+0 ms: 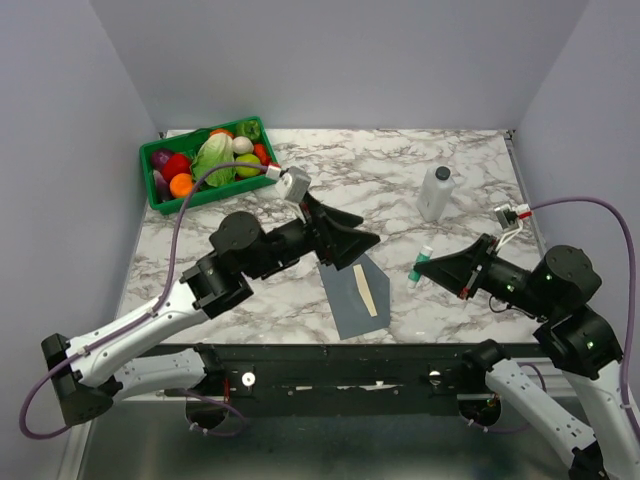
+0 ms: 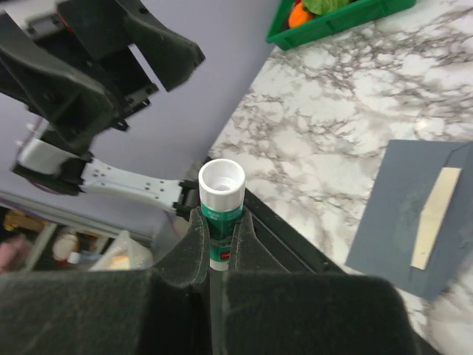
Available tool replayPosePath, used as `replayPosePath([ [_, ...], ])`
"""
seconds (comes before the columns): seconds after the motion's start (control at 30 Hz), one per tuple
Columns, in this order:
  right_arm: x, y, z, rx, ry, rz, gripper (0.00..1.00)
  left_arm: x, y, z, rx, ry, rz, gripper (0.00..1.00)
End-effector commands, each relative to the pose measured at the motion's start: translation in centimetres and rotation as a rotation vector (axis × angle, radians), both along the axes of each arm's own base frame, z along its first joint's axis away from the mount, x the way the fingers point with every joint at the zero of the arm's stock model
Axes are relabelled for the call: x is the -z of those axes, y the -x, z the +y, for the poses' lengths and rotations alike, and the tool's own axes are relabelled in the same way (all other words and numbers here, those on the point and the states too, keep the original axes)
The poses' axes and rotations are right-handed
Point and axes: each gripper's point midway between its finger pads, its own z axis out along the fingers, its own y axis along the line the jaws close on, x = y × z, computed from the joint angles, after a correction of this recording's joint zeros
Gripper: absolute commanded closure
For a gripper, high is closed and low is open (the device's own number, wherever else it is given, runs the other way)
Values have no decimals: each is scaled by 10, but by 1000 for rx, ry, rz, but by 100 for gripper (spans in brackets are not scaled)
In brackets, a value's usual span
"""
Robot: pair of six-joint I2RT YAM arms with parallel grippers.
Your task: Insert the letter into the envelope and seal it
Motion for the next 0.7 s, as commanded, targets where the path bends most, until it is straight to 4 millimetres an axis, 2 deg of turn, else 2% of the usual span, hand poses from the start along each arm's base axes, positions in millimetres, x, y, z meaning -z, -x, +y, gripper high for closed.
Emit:
replayPosePath([
  [0.0, 1, -8, -5, -25, 179, -166, 99, 1, -23, -9, -85, -150, 81, 27],
  [0.03, 6, -13, -4, -22, 208, -155, 99, -2, -26, -13, -85, -170, 86, 28],
  [0.17, 4, -21, -1, -39, 242, -185, 99, -7, -30, -27, -105, -223, 80, 30],
  [0.43, 3, -21, 1, -57, 243, -206, 99, 10, -23, -64, -96, -366, 75, 32],
  [0.67, 3, -19, 1, -59, 239, -211, 99, 16, -18, -80, -91, -416, 67, 32],
])
